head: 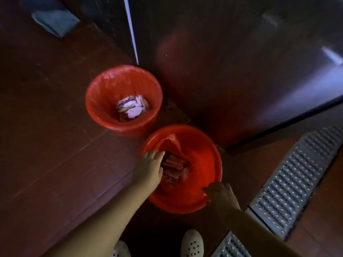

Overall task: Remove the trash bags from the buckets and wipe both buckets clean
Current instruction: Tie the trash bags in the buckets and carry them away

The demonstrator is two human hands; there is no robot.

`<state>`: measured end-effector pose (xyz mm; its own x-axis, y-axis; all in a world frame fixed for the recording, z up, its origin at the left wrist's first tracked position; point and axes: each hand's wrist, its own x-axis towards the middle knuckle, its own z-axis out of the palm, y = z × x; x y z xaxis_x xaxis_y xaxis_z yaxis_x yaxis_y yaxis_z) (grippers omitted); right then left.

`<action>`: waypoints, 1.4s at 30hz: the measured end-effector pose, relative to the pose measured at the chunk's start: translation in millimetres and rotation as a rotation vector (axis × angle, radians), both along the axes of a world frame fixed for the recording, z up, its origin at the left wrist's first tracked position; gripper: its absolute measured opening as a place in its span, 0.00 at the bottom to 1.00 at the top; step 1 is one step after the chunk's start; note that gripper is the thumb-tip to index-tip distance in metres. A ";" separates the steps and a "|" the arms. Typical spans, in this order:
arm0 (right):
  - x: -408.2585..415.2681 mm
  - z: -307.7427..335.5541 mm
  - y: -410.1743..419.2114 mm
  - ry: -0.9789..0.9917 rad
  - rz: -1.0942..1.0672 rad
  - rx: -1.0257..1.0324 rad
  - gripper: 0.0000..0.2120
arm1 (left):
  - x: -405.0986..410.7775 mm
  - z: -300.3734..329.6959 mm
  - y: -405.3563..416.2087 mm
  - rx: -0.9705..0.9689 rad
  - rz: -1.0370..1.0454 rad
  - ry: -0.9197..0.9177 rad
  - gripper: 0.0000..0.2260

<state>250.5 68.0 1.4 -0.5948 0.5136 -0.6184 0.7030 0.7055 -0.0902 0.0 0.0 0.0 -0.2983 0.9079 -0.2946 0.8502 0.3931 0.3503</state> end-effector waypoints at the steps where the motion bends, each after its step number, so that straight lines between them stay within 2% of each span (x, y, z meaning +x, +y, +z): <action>1: 2.0 -8.1 1.5 -0.010 0.039 -0.002 0.20 | 0.8 -12.4 7.5 0.025 0.001 0.014 0.28; 4: 4.6 -34.0 3.5 0.167 0.099 0.176 0.18 | -0.5 -43.4 29.7 0.116 0.005 0.125 0.32; 6: 5.0 -53.3 6.2 0.256 0.067 0.123 0.11 | 1.5 -62.5 40.6 0.154 0.009 0.210 0.35; 8: 5.3 -70.6 14.8 0.369 0.005 0.036 0.10 | -0.6 -76.0 50.1 0.236 0.065 0.218 0.36; 10: -2.7 -78.2 24.0 0.546 -0.088 -0.037 0.09 | -7.1 -83.8 58.6 0.294 0.095 0.201 0.31; 13: -19.0 -82.1 32.2 0.749 -0.263 -0.105 0.07 | -14.4 -84.9 62.1 0.399 -0.029 0.199 0.13; 14: -22.0 -85.2 33.1 0.804 -0.337 -0.132 0.08 | -16.0 -83.2 59.6 0.432 -0.080 0.191 0.10; 16: -28.0 -89.6 33.6 0.922 -0.460 -0.189 0.12 | -18.1 -77.9 52.2 0.485 -0.155 0.171 0.07; 21: -50.6 -74.5 32.8 1.246 -0.795 -0.452 0.11 | -15.4 -51.0 26.7 0.542 -0.240 0.085 0.03; 24: -61.0 -44.7 41.5 1.436 -0.805 -0.550 0.11 | -11.4 -35.2 15.5 0.601 -0.262 0.097 0.02; 28: -76.0 -44.0 38.7 1.424 -0.695 -0.477 0.07 | -5.7 -28.9 12.7 0.671 -0.233 0.071 0.03; 30: -83.3 -60.0 28.6 1.320 -0.574 -0.410 0.11 | -1.8 -34.2 10.5 0.617 -0.254 0.082 0.03; 33: -89.2 -78.1 16.6 1.158 -0.417 -0.305 0.22 | 6.6 -42.7 6.7 0.583 -0.195 -0.016 0.02; 35: -92.2 -83.2 11.8 1.139 -0.360 -0.291 0.22 | 12.5 -47.4 7.6 0.575 -0.142 -0.104 0.02; 38: -96.0 -90.5 6.2 1.175 -0.431 -0.267 0.05 | 20.3 -56.1 8.2 0.557 -0.087 -0.276 0.06; 40: -94.6 -93.6 4.9 1.227 -0.507 -0.278 0.03 | 19.2 -61.8 6.4 0.589 -0.015 -0.370 0.09; 42: -90.9 -93.7 5.5 1.273 -0.561 -0.304 0.09 | 12.1 -66.0 5.4 0.641 0.038 -0.308 0.09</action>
